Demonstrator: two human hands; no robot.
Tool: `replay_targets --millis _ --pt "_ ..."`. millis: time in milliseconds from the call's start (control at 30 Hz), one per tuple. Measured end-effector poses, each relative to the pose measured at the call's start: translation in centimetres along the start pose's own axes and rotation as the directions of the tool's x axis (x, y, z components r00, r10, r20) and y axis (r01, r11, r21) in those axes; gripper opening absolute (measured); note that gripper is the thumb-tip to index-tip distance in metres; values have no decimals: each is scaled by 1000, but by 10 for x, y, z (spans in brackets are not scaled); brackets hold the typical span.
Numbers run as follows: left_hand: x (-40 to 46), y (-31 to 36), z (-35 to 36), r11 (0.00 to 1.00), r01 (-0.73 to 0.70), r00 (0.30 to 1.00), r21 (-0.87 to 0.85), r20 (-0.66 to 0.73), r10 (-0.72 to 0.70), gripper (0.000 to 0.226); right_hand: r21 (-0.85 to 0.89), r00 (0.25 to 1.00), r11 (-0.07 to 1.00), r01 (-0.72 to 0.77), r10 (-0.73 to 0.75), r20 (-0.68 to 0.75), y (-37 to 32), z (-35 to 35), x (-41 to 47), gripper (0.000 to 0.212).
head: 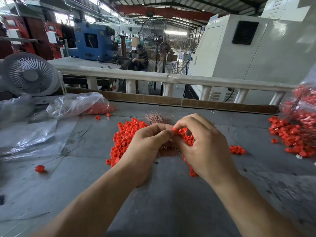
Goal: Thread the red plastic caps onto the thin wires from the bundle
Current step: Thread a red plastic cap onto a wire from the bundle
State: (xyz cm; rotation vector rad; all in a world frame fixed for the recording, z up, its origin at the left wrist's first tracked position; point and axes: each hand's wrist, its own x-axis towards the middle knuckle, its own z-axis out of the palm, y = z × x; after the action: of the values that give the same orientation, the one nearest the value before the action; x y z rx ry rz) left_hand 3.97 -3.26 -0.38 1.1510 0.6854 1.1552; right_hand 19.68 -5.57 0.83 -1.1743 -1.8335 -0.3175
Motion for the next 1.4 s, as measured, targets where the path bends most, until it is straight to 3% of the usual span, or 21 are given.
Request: replay_targets --millis 167,533,867,1000,1233,1400 --pt "1 2 -1 997 69 997 -39 17 -69 13 -52 1000 999 7 -8 -28 -3 2 -2 14" --pt "1 6 0 998 56 998 -25 10 -55 23 -7 999 1000 -23 22 -46 -2 0 -1 12" --pt "1 6 -2 999 28 1000 -38 12 -28 12 -42 1000 999 22 -23 -19 -2 -2 1 8" --pt "1 5 -4 998 22 1000 -51 -5 -22 11 27 999 999 -34 34 7 -2 -1 -3 10" --pt "2 4 -5 999 -6 1000 -47 -8 5 14 -30 999 999 -28 26 -39 -5 0 -4 16" --pt "2 4 -6 998 -39 999 -47 -23 38 13 4 1000 1000 -14 14 4 -7 1 -5 22"
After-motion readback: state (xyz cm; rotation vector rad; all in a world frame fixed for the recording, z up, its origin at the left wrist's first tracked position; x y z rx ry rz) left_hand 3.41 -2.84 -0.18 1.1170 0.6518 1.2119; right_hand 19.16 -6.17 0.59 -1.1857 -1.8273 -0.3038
